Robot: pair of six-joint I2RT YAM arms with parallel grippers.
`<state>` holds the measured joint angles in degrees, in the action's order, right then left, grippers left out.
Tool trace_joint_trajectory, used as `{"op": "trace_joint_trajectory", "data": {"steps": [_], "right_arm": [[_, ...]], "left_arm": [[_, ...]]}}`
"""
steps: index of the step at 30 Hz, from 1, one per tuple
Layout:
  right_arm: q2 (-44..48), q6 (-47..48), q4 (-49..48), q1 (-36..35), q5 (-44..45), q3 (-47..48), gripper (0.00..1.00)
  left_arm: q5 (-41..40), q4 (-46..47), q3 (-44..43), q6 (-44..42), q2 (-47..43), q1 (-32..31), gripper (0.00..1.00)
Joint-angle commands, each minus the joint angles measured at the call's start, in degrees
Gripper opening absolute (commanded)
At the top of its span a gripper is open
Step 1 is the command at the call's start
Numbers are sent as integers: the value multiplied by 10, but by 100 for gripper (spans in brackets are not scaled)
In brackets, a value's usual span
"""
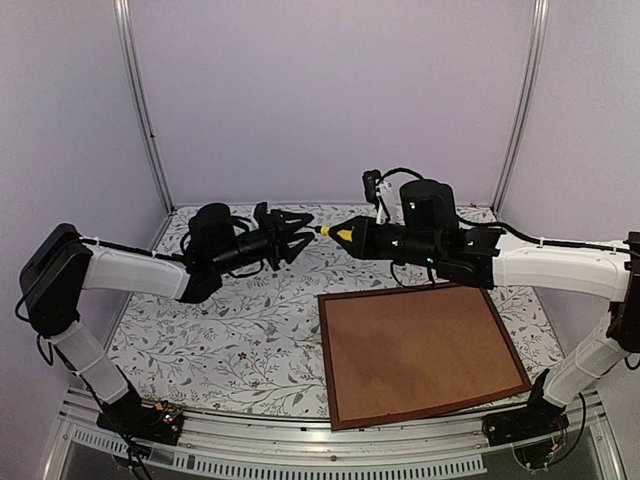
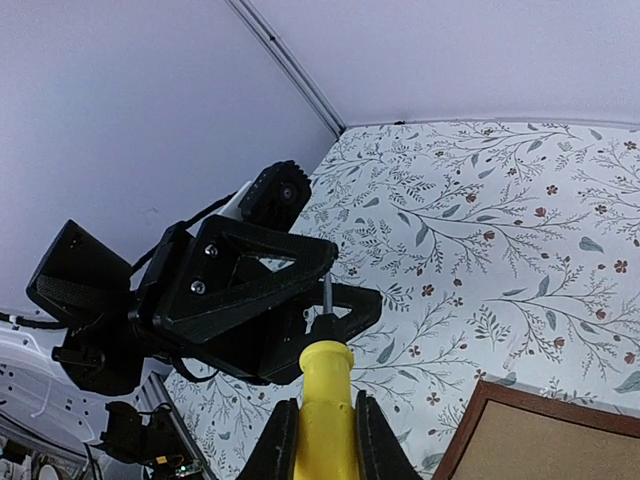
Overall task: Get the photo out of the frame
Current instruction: Pass from the right arm to the left
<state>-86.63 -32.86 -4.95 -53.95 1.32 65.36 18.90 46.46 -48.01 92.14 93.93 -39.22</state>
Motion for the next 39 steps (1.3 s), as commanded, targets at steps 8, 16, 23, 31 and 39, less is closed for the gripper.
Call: {"op": "trace_joint_trajectory", "data": {"steps": [8, 16, 23, 31, 39], "right_arm": [[34, -148, -115, 35, -81, -65, 0], [62, -201, -141, 43, -84, -88, 0], [52, -212, -146, 45, -109, -83, 0], [49, -222, -147, 45, -120, -84, 0], [47, -226, -144, 45, -123, -85, 11]], "left_arm": [[-18, 91, 7, 12, -2, 13, 29], [-19, 90, 10, 4, -8, 13, 21], [-12, 74, 5, -4, -11, 13, 16], [-13, 63, 3, -16, -17, 13, 7], [-17, 44, 4, -28, -25, 13, 0]]}}
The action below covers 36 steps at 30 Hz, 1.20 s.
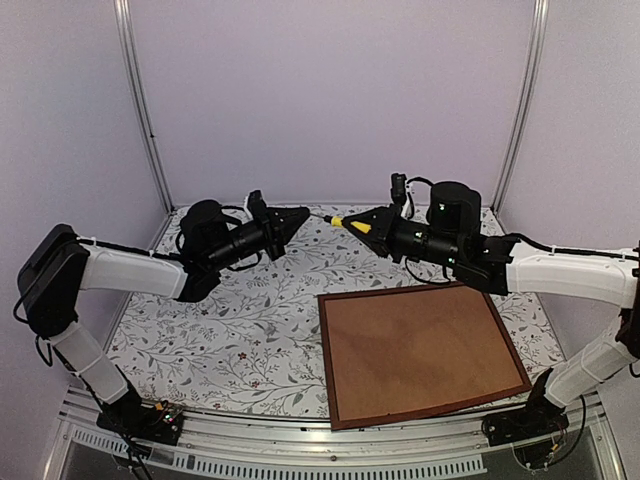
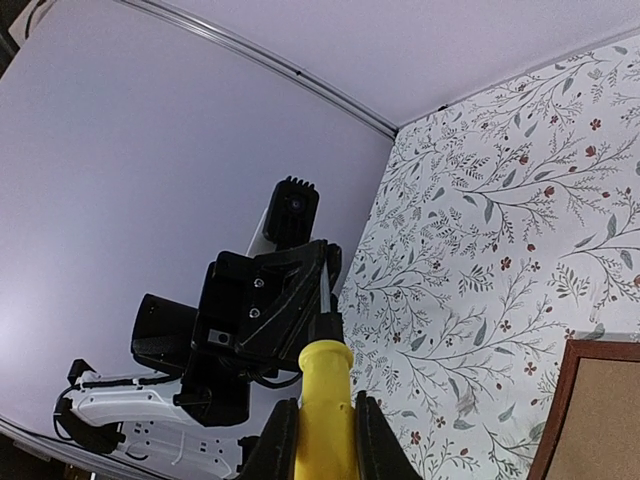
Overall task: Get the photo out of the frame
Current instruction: Pass from the right arm to the left
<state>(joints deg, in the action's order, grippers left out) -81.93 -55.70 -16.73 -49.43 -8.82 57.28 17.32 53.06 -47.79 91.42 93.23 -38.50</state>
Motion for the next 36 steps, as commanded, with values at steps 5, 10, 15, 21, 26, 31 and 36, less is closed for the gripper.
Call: {"op": "trace_joint_trajectory", "data": {"steps": [5, 10, 15, 21, 26, 31, 36], "right_arm": [[5, 14, -9, 0, -10, 0, 48], [14, 40, 34, 1, 18, 4, 85], [34, 77, 91, 4, 59, 7, 99], [57, 130, 158, 6, 122, 20, 99], [74, 172, 209, 7, 175, 26, 99], [89, 209, 237, 7, 204, 29, 99], [97, 240, 247, 7, 204, 26, 99]], "left_arm": [[-7, -64, -2, -46, -30, 13, 0], [-3, -165, -6, -92, -58, 37, 0], [22, -287, -18, -159, -88, 87, 0], [38, -486, -58, -285, -118, 169, 0], [63, -672, -130, -417, -79, 239, 0], [66, -800, -233, -546, 9, 281, 0], [40, -887, -335, -638, 114, 296, 0]]}}
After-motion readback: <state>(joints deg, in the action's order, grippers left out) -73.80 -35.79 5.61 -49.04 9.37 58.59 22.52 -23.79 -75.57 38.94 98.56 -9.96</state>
